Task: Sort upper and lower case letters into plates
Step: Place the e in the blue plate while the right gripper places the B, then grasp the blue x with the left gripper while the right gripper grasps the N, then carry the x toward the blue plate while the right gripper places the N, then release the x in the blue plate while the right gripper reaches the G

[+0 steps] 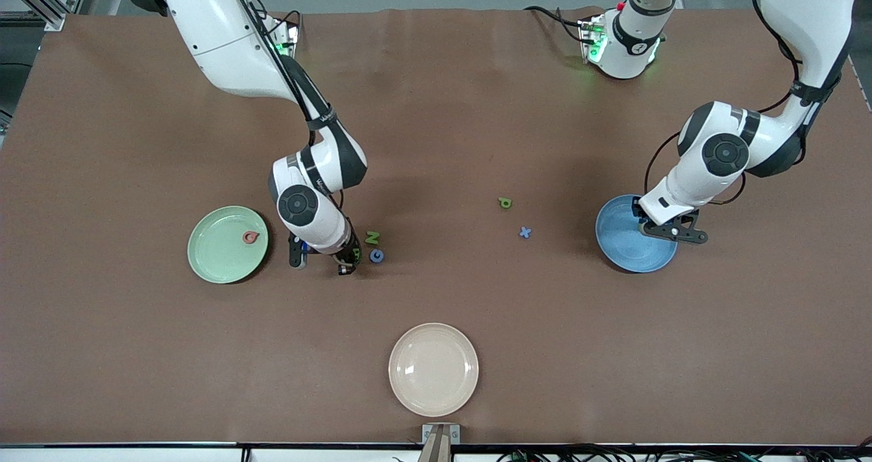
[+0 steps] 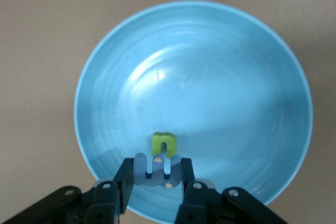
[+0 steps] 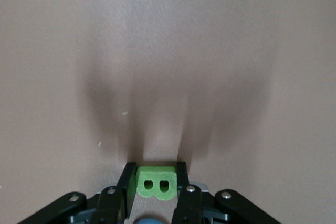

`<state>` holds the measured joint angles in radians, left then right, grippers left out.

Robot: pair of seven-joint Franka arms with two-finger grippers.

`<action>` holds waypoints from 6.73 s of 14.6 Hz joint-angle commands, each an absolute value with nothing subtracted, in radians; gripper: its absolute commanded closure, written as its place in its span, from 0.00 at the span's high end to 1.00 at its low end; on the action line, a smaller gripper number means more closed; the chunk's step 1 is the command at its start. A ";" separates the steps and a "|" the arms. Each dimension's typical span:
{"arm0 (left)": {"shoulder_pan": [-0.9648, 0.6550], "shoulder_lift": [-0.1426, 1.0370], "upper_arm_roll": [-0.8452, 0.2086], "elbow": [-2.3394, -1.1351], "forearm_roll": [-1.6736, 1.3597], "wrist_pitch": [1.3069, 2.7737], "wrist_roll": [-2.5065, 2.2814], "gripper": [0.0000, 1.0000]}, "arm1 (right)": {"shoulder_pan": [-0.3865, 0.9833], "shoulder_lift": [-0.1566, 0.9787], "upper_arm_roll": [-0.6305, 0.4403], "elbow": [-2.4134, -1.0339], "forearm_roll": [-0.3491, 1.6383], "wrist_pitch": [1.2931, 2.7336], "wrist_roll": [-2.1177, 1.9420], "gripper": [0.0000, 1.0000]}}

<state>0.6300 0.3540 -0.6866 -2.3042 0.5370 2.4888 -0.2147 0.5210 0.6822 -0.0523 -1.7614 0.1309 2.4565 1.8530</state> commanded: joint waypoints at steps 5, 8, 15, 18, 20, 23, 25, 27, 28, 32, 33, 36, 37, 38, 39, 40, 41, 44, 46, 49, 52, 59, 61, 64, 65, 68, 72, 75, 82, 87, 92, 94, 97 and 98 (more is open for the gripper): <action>0.658 0.391 -0.704 -2.345 0.580 2.517 -0.216 0.12 | 0.401 0.528 -0.055 -1.824 0.087 2.288 1.505 0.00; 0.670 0.405 -0.704 -2.345 0.612 2.517 -0.218 0.13 | 0.318 0.356 -0.055 -2.001 0.087 2.283 1.274 0.00; 0.673 0.411 -0.704 -2.345 0.615 2.517 -0.218 0.29 | 0.120 0.239 -0.058 -2.285 0.086 2.443 0.869 0.01; 0.673 0.400 -0.707 -2.342 0.615 2.516 -0.215 0.99 | 0.065 0.248 -0.058 -2.309 0.086 2.503 0.792 0.00; 0.673 0.385 -0.725 -2.333 0.614 2.505 -0.230 1.00 | 0.048 0.273 -0.058 -2.309 0.081 2.543 0.781 0.01; 0.673 0.373 -0.788 -2.293 0.597 2.423 -0.250 1.00 | 0.045 0.333 -0.057 -2.306 0.081 2.583 0.781 0.02; 0.673 0.373 -0.846 -2.243 0.565 2.344 -0.300 1.00 | 0.044 0.362 -0.057 -2.299 0.081 2.588 0.781 0.06; 0.660 0.388 -0.912 -2.183 0.513 2.310 -0.394 1.00 | 0.041 0.359 -0.057 -2.298 0.081 2.576 0.781 0.70; 0.638 0.397 -0.925 -2.157 0.499 2.301 -0.446 1.00 | 0.040 0.359 -0.055 -2.298 0.083 2.574 0.785 0.99; 0.496 0.486 -0.923 -2.051 0.477 2.299 -0.690 1.00 | 0.064 0.331 -0.045 -2.205 0.095 2.418 0.872 1.00; 0.462 0.521 -0.923 -2.022 0.479 2.299 -0.745 1.00 | 0.093 0.330 -0.044 -2.139 0.095 2.316 0.931 1.00; 0.362 0.636 -0.911 -1.925 0.497 2.302 -0.923 1.00 | 0.188 0.336 -0.043 -2.008 0.101 2.194 1.128 1.00; 0.316 0.659 -0.876 -1.899 0.514 2.304 -0.972 1.00 | 0.228 0.337 -0.043 -1.993 0.103 2.201 1.197 1.00; 0.248 0.667 -0.820 -1.878 0.543 2.306 -1.024 1.00 | 0.268 0.341 -0.043 -1.979 0.135 2.210 1.253 1.00; 0.185 0.673 -0.769 -1.867 0.558 2.312 -1.069 1.00 | 0.309 0.344 -0.044 -1.979 0.182 2.241 1.282 1.00; 0.125 0.681 -0.715 -1.852 0.569 2.318 -1.106 1.00 | 0.357 0.354 -0.046 -1.980 0.219 2.293 1.323 1.00; 0.088 0.684 -0.680 -1.847 0.569 2.322 -1.124 1.00 | 0.386 0.371 -0.046 -1.980 0.222 2.331 1.386 1.00; 0.060 0.696 -0.646 -1.855 0.574 2.374 -1.131 0.99 | 0.458 0.443 -0.048 -1.979 0.221 2.440 1.593 0.99; 0.060 0.718 -0.644 -1.855 0.610 2.385 -1.132 0.99 | 0.494 0.494 -0.048 -1.974 0.213 2.479 1.714 0.99; 0.060 0.738 -0.644 -1.855 0.667 2.387 -1.192 0.90 | 0.540 0.547 -0.051 -1.945 0.212 2.506 1.914 0.99; 0.058 0.744 -0.644 -1.859 0.675 2.387 -1.203 0.82 | 0.580 0.580 -0.054 -1.919 0.210 2.516 2.020 0.99; 0.060 0.739 -0.646 -1.888 0.673 2.384 -1.203 0.78 | 0.644 0.627 -0.078 -1.893 0.189 2.542 2.083 0.89; 0.061 0.739 -0.646 -1.896 0.672 2.384 -1.203 0.78 | 0.644 0.635 -0.078 -1.882 0.186 2.542 2.083 0.81; 0.063 0.739 -0.647 -1.901 0.669 2.384 -1.204 0.70 | 0.641 0.646 -0.077 -1.868 0.132 2.537 2.082 0.33; 0.063 0.738 -0.646 -1.901 0.667 2.384 -1.206 0.66 | 0.638 0.647 -0.078 -1.868 0.130 2.537 2.082 0.17; 0.063 0.736 -0.647 -1.901 0.664 2.384 -1.206 0.50 | 0.626 0.646 -0.078 -1.868 0.118 2.528 2.071 0.00; 0.063 0.736 -0.647 -1.901 0.664 2.384 -1.204 0.22 | 0.560 0.591 -0.092 -1.867 0.109 2.430 1.865 0.00; 0.074 0.727 -0.649 -1.896 0.664 2.384 -1.194 0.13 | 0.470 0.502 -0.092 -1.876 0.109 2.289 1.617 0.00; 0.239 0.634 -0.737 -1.898 0.658 2.312 -1.014 0.13 | 0.221 0.341 -0.094 -2.040 0.095 2.249 1.042 0.00; 0.569 0.632 -0.949 -1.974 0.660 2.235 -0.803 0.13 | 0.083 0.356 -0.092 -2.074 0.029 2.322 0.890 0.00; 0.804 0.626 -1.042 -2.094 0.692 2.235 -0.621 0.13 | 0.031 0.431 -0.091 -2.069 0.031 2.408 0.822 0.00; 0.842 0.626 -1.043 -2.127 0.751 2.240 -0.611 0.13 | 0.031 0.472 -0.091 -2.068 0.031 2.460 0.824 0.00; 0.873 0.627 -1.043 -2.177 0.793 2.250 -0.609 0.13 | 0.038 0.482 -0.089 -2.068 0.035 2.462 0.830 0.01; 0.876 0.629 -1.043 -2.189 0.793 2.250 -0.609 0.13 | 0.038 0.482 -0.089 -2.066 0.035 2.456 0.830 0.04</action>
